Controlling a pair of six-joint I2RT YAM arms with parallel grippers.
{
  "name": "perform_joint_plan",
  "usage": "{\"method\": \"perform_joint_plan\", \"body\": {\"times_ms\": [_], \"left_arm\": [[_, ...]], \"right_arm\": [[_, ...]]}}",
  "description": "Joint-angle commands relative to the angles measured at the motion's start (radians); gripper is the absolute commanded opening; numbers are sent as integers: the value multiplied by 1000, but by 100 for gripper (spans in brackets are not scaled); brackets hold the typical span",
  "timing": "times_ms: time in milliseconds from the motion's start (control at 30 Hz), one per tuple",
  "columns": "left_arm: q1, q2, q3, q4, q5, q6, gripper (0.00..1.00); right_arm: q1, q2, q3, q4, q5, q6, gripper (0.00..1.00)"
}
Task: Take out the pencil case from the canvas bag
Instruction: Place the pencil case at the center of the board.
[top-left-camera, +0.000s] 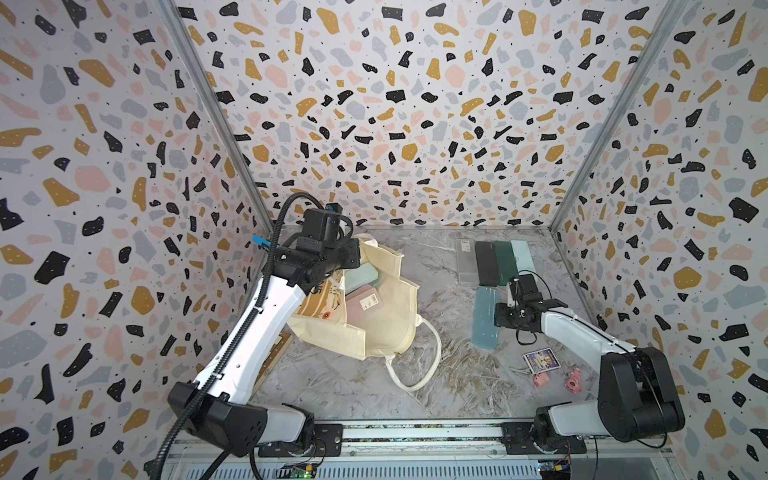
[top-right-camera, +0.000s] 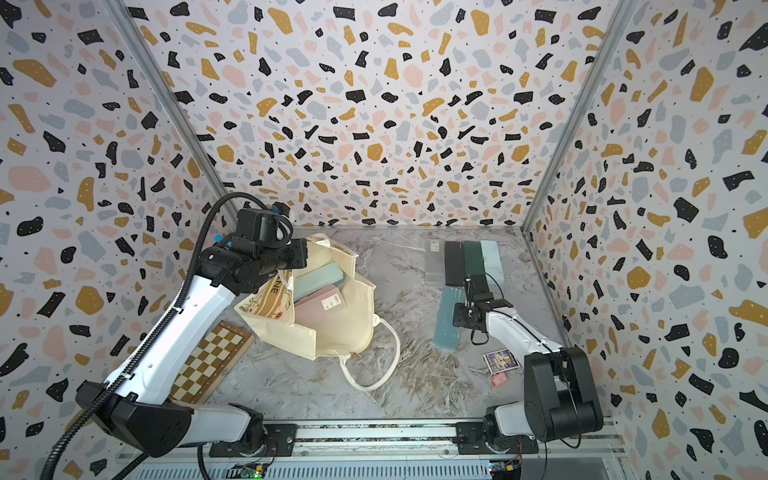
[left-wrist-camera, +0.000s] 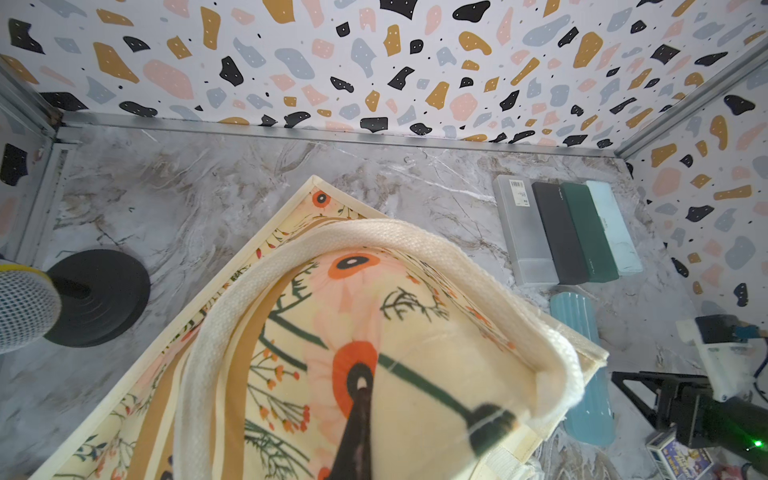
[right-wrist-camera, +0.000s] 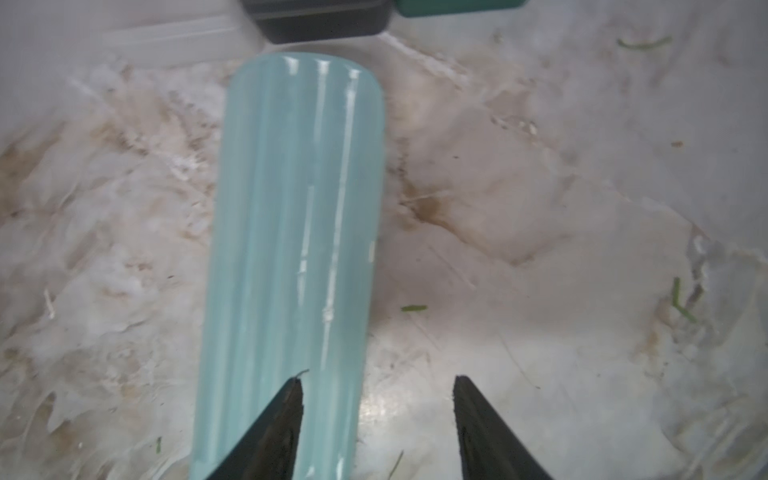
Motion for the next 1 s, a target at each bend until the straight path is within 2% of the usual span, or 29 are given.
{"method": "perform_joint_plan", "body": {"times_ms": [0, 67, 133, 300, 467, 733, 967], "left_arm": [[-7, 28, 81, 115, 41, -93, 0], [-15, 58, 120, 117, 30, -121, 0], [-23, 83, 145, 133, 12, -150, 0], [-45, 144, 169, 208, -26, -198, 0], [-66, 213, 215, 225, -34, -204, 0], [-71, 209, 223, 182, -105, -107, 0], [-70, 179, 220, 146, -123, -19, 0]], "right_arm": [[69, 32, 48, -7, 84, 60, 69], [100, 73, 65, -1, 100, 78, 74], [120, 114, 79, 15, 103, 84, 75], [147, 213, 141, 14, 137, 79, 74], [150, 252, 167, -10, 197, 64, 71], [133, 259, 159, -68, 263, 17, 63], [55, 239, 145, -68, 240, -64, 61]]}}
